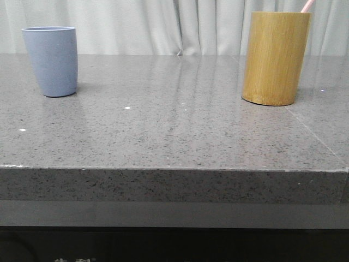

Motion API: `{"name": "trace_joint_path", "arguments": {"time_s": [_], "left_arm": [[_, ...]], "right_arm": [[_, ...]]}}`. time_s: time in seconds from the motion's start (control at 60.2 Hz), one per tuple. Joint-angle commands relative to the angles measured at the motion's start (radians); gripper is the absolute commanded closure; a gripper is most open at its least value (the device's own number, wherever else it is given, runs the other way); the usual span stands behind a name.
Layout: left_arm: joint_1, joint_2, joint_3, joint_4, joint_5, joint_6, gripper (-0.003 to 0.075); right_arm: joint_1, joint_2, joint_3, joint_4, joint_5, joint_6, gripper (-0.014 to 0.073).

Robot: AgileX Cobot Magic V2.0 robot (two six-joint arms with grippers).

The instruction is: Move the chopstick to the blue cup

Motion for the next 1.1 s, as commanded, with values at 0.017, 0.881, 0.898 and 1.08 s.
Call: {"name": "trace_joint_path", "arguments": {"time_s": [0.017, 0.881, 0.898, 1.08], "left_arm": [[0.002, -0.024, -0.005, 0.001, -0.117, -0.001, 0.0739], [0.002, 0.484, -0.781, 0.001, 0.387, -0.001, 0.0739], [0.002, 0.49, -0.779, 0.001, 0.39, -0.001, 0.0739], [0.002, 0.564, -0.755, 0.001, 0.388, -0.001, 0.0739]], "right_arm": [[-0.005, -0.022, -0.018, -0.002, -0.088, -0.004, 0.0662], [-0.005, 0.468, -0.779, 0.007, 0.473, -0.005, 0.0662], [-0.005, 0.477, -0.778, 0.007, 0.473, -0.005, 0.0662], [-0.005, 0.591, -0.778, 0.008, 0.476, -0.005, 0.0662]]}}
